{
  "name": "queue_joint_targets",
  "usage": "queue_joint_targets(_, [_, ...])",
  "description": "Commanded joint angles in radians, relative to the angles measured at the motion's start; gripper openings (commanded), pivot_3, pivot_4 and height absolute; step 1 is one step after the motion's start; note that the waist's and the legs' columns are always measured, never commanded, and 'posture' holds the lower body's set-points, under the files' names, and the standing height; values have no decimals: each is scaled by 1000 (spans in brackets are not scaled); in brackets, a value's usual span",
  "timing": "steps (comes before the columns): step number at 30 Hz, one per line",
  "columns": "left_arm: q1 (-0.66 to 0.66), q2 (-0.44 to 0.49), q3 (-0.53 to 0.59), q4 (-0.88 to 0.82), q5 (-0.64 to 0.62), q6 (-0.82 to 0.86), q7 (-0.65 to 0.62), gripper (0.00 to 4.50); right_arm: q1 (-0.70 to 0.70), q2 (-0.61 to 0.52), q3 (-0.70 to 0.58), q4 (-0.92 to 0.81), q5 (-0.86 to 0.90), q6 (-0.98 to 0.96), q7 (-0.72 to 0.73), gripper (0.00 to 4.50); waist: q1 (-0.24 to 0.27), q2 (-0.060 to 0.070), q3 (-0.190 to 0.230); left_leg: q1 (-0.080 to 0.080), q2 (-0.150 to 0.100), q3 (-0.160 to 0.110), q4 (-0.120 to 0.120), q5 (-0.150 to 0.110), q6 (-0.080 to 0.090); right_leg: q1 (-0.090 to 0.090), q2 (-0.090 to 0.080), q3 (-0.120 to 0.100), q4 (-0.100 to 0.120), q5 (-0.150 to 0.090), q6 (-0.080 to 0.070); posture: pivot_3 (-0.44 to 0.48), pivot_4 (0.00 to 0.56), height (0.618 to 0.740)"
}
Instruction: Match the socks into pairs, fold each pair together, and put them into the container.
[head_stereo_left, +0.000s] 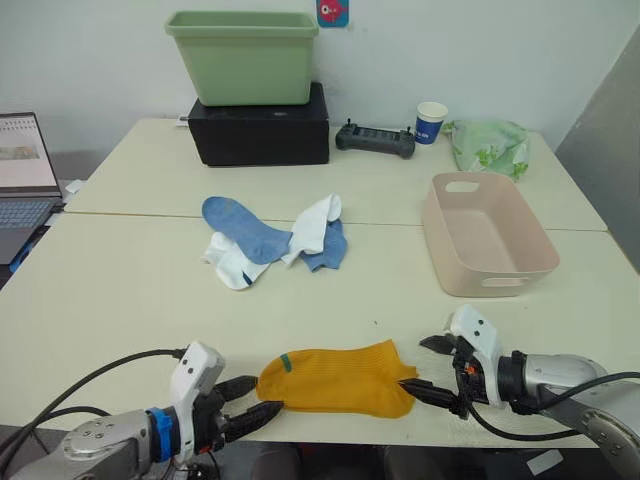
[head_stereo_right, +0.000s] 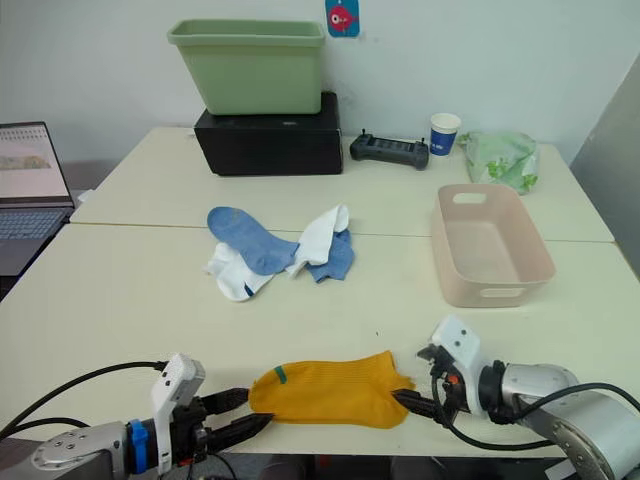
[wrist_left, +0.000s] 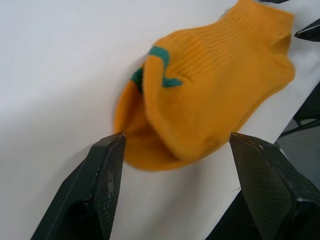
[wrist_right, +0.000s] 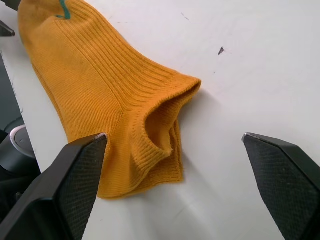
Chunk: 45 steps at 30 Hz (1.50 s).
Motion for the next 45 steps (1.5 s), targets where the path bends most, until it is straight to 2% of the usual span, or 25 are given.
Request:
queue_joint_targets(1, [-10,-1,51,24,-30,-3,-10,3374,13,11,16,-9,-32,-51,-12,4461,0,0,0,0,0,0,0,0,0,0,0,0,0,0,0,0,150,730])
queue_joint_targets(8, [-82,-39,10,55,-73,66,63,3374,35,32,79,15,-100,-101,-27,4461,2,0,0,0,0,0,0,0,0,0,0,0,0,1,2,0,150,730])
queue_joint_targets(12, [-154,-72,-86,100,-47,130,131,3374,47,26,104,26,-120,-101,-18,4461,2,0,-2,1,0,0,0,0,0,1,0,0,0,2,3,0,150,730])
queue_joint_targets(14, [-168,-59,-140,109,-13,134,125,3374,42,26,127,30,-138,-107,-18,4461,3,0,-5,1,-1,0,1,0,0,2,0,0,0,2,3,0,150,730])
queue_joint_targets(15, [-172,-54,-161,109,-4,133,118,2991,39,28,137,30,-146,-110,-20,4500,3,0,-8,1,-1,0,1,0,0,2,0,0,0,2,3,0,150,730])
queue_joint_targets(16, [-174,-52,-173,109,0,132,113,2796,36,29,143,29,-152,-112,-20,4500,3,1,-11,2,-1,0,1,0,0,2,0,0,0,2,3,0,150,730])
queue_joint_targets(19, [-184,-34,-223,103,18,165,113,1935,28,28,162,21,-165,-109,-18,3947,3,2,-15,2,-1,1,0,0,0,3,0,0,-1,2,3,0,150,730])
queue_joint_targets(25, [-180,-24,-283,106,34,163,93,121,14,34,186,8,-182,-108,-17,1886,3,9,-25,2,-1,1,0,-1,1,4,0,0,-5,2,3,0,150,730])
queue_joint_targets(26, [-178,-22,-281,93,22,167,85,0,11,36,184,6,-181,-109,-16,1505,3,9,-25,2,-1,2,0,-1,1,4,0,1,-6,2,3,0,150,730])
queue_joint_targets(30, [-180,-18,-238,71,-19,165,70,0,1,53,166,1,-164,-104,-18,134,3,9,-25,2,-1,2,0,-1,1,4,0,1,-7,2,3,0,150,730])
queue_joint_targets(34, [-250,-43,-114,96,-83,160,104,0,-32,92,140,11,-149,-104,-29,61,3,6,-22,2,0,2,0,-1,1,4,0,1,-7,1,3,0,150,730])
queue_joint_targets(36, [-308,-32,-87,121,-82,161,115,0,-60,122,127,27,-143,-95,-40,61,3,3,-20,1,0,0,0,-1,1,3,0,0,-5,2,3,0,150,730])
queue_joint_targets(39, [-377,-31,-90,152,-74,166,121,0,-97,145,127,50,-140,-84,-46,61,3,2,-20,1,-1,0,0,-1,1,4,0,-1,-5,2,3,0,150,730])
queue_joint_targets(45, [-477,-35,-172,224,-3,142,102,0,-165,172,125,118,-148,-72,-68,61,2,1,-18,0,-1,0,0,-1,1,3,0,-1,-5,4,7,0,150,730])
